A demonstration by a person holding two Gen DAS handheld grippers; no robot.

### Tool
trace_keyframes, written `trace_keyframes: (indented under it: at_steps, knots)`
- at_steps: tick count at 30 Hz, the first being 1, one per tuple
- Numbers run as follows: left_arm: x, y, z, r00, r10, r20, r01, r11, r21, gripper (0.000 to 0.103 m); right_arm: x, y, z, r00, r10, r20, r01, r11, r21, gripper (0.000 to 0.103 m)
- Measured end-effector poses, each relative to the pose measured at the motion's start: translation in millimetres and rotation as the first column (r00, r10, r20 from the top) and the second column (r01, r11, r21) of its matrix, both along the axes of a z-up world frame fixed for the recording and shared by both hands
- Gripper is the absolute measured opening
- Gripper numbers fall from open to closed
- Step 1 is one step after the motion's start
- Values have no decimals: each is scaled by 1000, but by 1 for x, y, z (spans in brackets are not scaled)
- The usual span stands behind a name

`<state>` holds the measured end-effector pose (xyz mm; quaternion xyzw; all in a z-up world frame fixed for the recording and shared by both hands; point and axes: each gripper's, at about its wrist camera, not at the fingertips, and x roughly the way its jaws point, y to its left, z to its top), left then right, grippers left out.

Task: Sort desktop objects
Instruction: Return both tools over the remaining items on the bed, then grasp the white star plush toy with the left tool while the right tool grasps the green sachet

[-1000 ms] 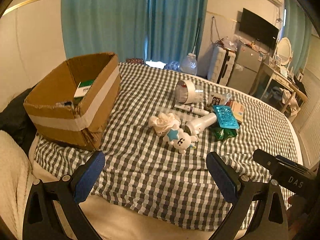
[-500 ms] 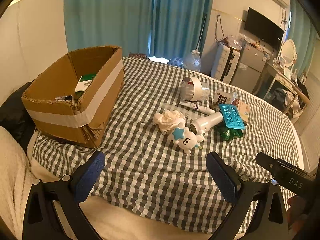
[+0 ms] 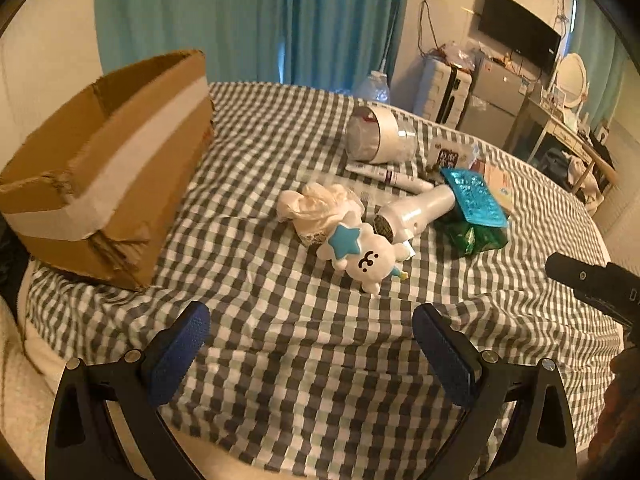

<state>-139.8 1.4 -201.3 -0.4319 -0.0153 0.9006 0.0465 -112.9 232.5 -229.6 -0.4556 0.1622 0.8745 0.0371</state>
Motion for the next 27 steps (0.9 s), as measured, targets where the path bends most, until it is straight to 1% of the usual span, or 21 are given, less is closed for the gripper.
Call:
trace_keyframes:
  at_steps: [4,7,9,10,12,14,15,16,18,19,21,23,25,27]
  knots:
    - [-17,7,-14,1000,-18,14,18,1000,8,103,-11,4,-9,1000,8,23,-7,999,-44,92]
    - [-32,14,-24,999,-11,33,10,999,32,103,-16,3,-8,1000,18,12,-18,1000,-17,92]
    - [-41,20,-30,1000,-9,21,8,999,44,103,-21,5,-11,1000,22,13,-22,1000,-14,91]
    - [-44,24,-32,1000,-14,6,14,999,32,103,-24,7,-13,1000,22,20,-21,1000,-20,92]
    - [-52,34,-40,999,-39,-14,39,999,-37,103,-29,10,-20,999,16,41,-14,999,-46,91]
    - [-60,40,-48,998,-67,-16,66,996,-63,103,-31,11,-25,998,18,52,-15,998,-53,91]
    - [-63,41,-51,996,-83,-21,82,994,-68,99,-32,10,-26,998,24,55,-21,999,-48,91]
    - [-66,42,-54,995,-96,-18,94,992,-80,90,-34,8,-28,998,33,58,-30,999,-40,91]
    - [-75,42,-63,992,-123,21,124,991,-55,80,-40,3,-32,997,54,62,-52,998,-28,91]
    - [-78,41,-66,991,-126,38,128,991,-43,80,-44,1,-35,996,65,63,-64,998,-21,91]
    - [-83,37,-68,992,-119,31,119,993,-22,78,-52,-3,-40,994,87,66,-86,996,-19,91]
    - [-85,34,-68,993,-115,36,115,993,-2,78,-61,-5,-47,992,103,72,-100,994,-43,91]
    - [-88,33,-67,992,-120,37,120,993,4,78,-67,-5,-51,993,103,60,-100,993,-57,91]
    - [-89,36,-66,992,-122,22,122,992,-9,78,-72,-4,-53,994,102,47,-100,993,-61,90]
